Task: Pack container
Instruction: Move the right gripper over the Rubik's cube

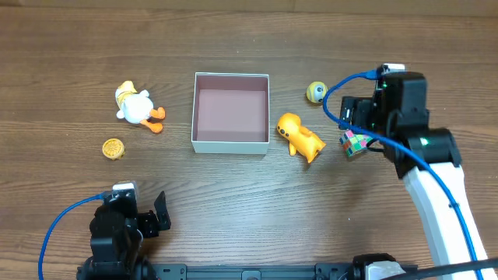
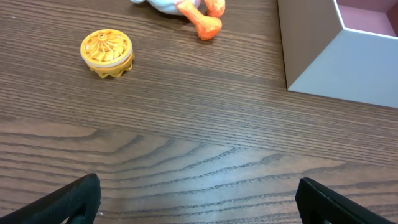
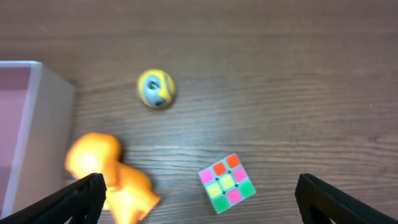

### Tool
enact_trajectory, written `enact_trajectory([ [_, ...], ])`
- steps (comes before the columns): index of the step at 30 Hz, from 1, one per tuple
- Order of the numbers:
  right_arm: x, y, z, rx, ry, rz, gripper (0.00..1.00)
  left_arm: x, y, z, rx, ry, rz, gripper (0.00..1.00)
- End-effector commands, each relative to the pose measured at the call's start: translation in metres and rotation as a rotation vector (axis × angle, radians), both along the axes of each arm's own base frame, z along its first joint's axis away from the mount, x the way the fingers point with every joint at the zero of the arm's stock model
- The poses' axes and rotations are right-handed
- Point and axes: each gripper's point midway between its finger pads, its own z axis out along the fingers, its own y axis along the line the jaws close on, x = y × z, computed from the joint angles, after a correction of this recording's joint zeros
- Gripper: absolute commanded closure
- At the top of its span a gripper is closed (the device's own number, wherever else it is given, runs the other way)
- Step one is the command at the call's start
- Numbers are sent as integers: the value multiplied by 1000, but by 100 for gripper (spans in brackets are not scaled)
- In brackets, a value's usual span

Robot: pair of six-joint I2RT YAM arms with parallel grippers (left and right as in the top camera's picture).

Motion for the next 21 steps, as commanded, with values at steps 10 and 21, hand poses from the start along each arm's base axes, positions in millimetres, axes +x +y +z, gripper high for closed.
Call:
enact_trajectory([
  [10,13,-8,-46,335,163,-14,0,1,1,0,19,-7,-6,0],
  [21,13,-45,-109,157,339,-146,0,1,1,1,19,-8,-6,0],
])
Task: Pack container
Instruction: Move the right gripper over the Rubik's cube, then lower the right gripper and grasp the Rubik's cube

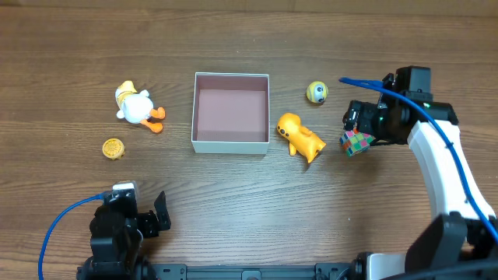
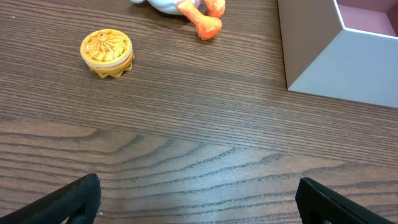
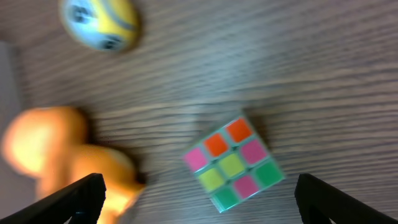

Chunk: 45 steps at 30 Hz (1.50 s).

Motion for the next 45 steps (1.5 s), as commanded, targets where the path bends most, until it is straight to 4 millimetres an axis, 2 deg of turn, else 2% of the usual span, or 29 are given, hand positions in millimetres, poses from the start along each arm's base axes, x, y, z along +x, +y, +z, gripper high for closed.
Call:
enact_trajectory([
  [1,8,-21,-10,-105,21,-31,0,1,1,1,19,-8,-6,0],
  [7,13,-22,-29,-122,53,19,0,1,1,1,19,-8,-6,0],
  [12,10,-21,-46,-112,106,23,0,1,1,1,19,-8,-6,0],
  [23,-3,-19,-49,-92,158,-5,0,1,1,1,19,-8,-6,0],
  [31,5,-12,-69,-48,173,7,0,1,1,1,19,-8,-6,0],
  [42,12,-13,-68,-36,149,-48,2,1,1,1,19,-8,-6,0],
  [45,14,-13,-68,-64,136,48,0,1,1,1,19,-8,-6,0],
])
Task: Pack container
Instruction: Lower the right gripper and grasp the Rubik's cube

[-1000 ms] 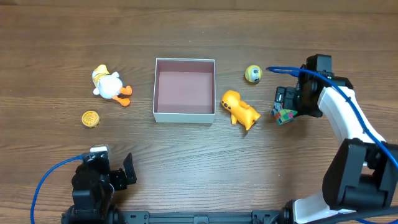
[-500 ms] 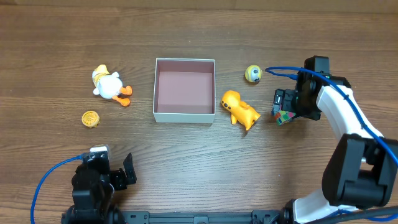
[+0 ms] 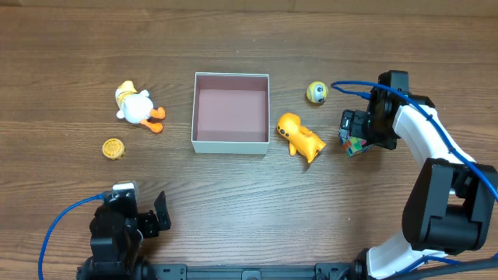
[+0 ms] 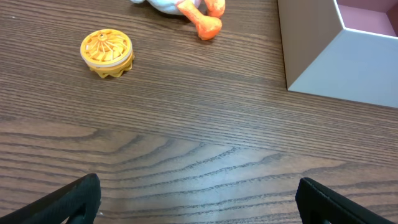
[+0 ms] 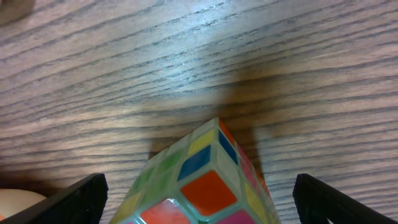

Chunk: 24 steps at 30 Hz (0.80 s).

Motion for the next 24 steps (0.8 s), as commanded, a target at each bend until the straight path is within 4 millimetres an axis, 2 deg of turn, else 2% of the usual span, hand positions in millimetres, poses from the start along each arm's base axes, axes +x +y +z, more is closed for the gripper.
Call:
enact_trajectory([
  [1,9,-3,7,-28,-37,108,0,1,1,0,19,-8,-6,0],
  [4,12,-11,7,-82,-44,123,0,1,1,0,19,-8,-6,0],
  [6,18,-13,9,-120,-71,246,0,1,1,0,19,-8,-6,0],
  [10,25,-13,11,-155,-98,386,0,1,1,0,19,-8,-6,0],
  [14,15,5,9,-64,-88,500,0,1,1,0,19,-8,-6,0],
  [18,-5,12,6,-11,-20,505,0,1,1,0,19,-8,-6,0],
  [24,-8,12,5,5,-1,438,0,1,1,0,19,-8,-6,0],
])
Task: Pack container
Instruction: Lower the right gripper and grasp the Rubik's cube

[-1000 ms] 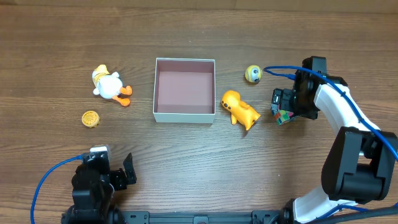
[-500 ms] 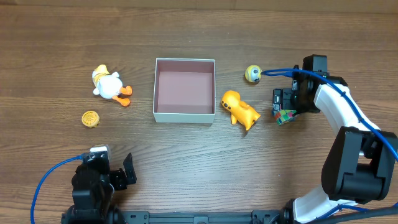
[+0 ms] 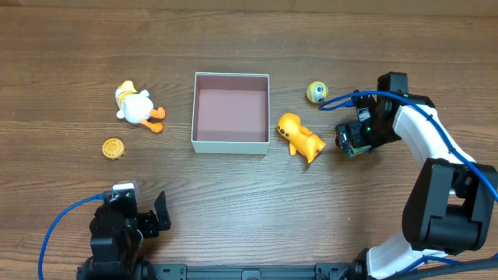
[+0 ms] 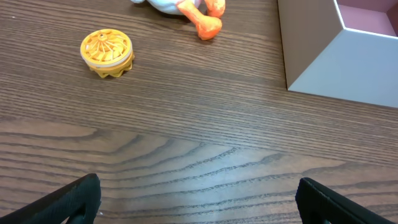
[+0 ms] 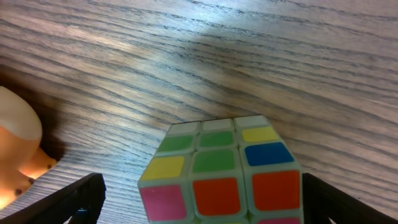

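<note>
The multicoloured puzzle cube (image 5: 224, 171) lies on the table, filling the space between the fingers of my right gripper (image 5: 202, 205), which is open around it. The right finger is at the cube's side; a gap shows at the left one. From overhead the right gripper (image 3: 354, 137) covers most of the cube (image 3: 351, 149). The open white box with a pink inside (image 3: 231, 144) stands mid-table. My left gripper (image 4: 199, 199) is open over bare wood near the front edge, and shows from overhead too (image 3: 148, 218).
An orange toy animal (image 3: 299, 138) lies between the box and the cube; its edge shows in the right wrist view (image 5: 18, 143). A yellow ball (image 3: 316, 92) is behind it. A white duck (image 3: 137, 106) and an orange disc (image 4: 107, 53) lie left of the box.
My right gripper has turned and shifted slightly left at the cube, which now sits squarely between the open fingers, with the orange toy's edge in view. The left arm has not moved.
My right gripper was open high above the cube, the ball and the orange toy. Then it was lower, over the cube. Then it was down close to the cube's far corner, and now its open fingers stand on either side of the cube. The left arm stayed still.
</note>
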### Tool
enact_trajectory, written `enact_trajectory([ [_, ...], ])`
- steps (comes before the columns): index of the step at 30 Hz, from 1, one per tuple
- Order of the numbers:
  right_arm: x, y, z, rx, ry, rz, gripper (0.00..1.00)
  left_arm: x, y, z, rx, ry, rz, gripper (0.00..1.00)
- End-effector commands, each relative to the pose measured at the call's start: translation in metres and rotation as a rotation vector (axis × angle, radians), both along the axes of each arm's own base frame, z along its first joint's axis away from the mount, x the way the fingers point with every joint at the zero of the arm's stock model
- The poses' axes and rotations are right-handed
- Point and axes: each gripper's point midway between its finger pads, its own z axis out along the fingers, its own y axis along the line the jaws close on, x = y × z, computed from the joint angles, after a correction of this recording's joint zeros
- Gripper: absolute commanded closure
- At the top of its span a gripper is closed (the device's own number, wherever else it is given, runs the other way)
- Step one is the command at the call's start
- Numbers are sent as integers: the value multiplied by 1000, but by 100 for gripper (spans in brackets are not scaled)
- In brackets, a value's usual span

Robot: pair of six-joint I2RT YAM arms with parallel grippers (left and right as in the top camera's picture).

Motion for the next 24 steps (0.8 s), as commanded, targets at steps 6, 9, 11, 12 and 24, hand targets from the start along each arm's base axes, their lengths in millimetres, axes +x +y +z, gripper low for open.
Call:
enact_trajectory([
  [6,2,1,6,17,2,-26,29,1,1,1,20,-8,-7,0],
  [9,2,0,6,12,1,-27,38,1,1,1,20,-8,-7,0],
  [11,2,0,6,11,-2,-27,43,1,1,1,20,-8,-7,0],
  [12,3,0,6,12,-2,-27,44,1,1,1,20,-8,-7,0],
  [24,29,-1,18,15,-96,-51,56,1,1,1,20,-8,-7,0],
])
